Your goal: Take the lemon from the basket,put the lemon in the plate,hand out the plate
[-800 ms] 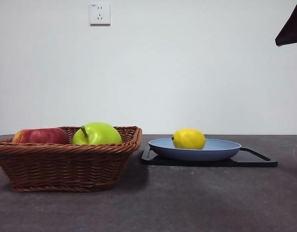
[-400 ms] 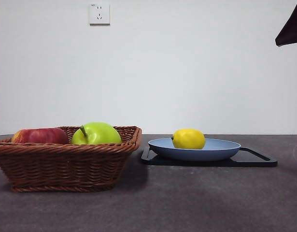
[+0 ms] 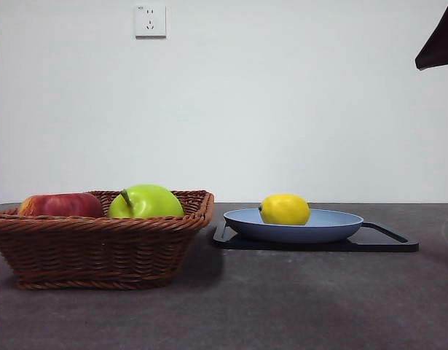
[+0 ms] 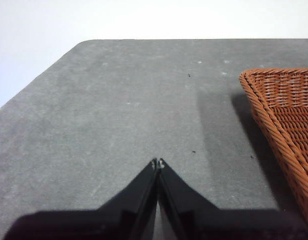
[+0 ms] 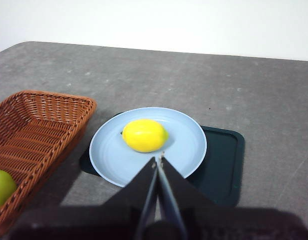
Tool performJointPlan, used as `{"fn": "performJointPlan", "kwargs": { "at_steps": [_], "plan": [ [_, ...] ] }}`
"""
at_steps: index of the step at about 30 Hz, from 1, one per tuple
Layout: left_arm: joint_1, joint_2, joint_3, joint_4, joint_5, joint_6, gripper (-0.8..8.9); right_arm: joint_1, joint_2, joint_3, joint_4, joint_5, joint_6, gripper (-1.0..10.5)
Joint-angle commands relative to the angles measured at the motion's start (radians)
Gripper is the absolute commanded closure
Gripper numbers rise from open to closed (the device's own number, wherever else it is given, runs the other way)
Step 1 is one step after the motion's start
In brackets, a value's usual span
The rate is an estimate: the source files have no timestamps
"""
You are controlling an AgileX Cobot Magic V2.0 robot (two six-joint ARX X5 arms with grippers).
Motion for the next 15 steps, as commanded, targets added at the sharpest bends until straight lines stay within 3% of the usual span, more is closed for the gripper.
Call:
{"fn": "performJointPlan", "kwargs": {
  "at_steps": [1, 9, 13, 15],
  "plan": [
    [0.004, -0.003, -0.011, 0.008, 0.0, -0.011, 8.05, 0.006, 0.002, 0.004, 0.013, 0.003, 0.01, 9.4],
    [0.004, -0.003, -0.011, 0.008, 0.001, -0.011, 8.05, 0.006, 0.0, 0.004, 0.011, 0.003, 0.01, 9.4],
    [0.004, -0.003, -0.011, 0.009, 0.0, -0.011, 8.05, -0.014, -0.076, -0.003, -0.008, 0.05, -0.175, 9.4],
    [0.004, -0.003, -0.011, 0.009, 0.0, -0.011, 8.05, -0.051, -0.138, -0.025, -0.008, 0.045, -0.217, 9.4]
  ]
}}
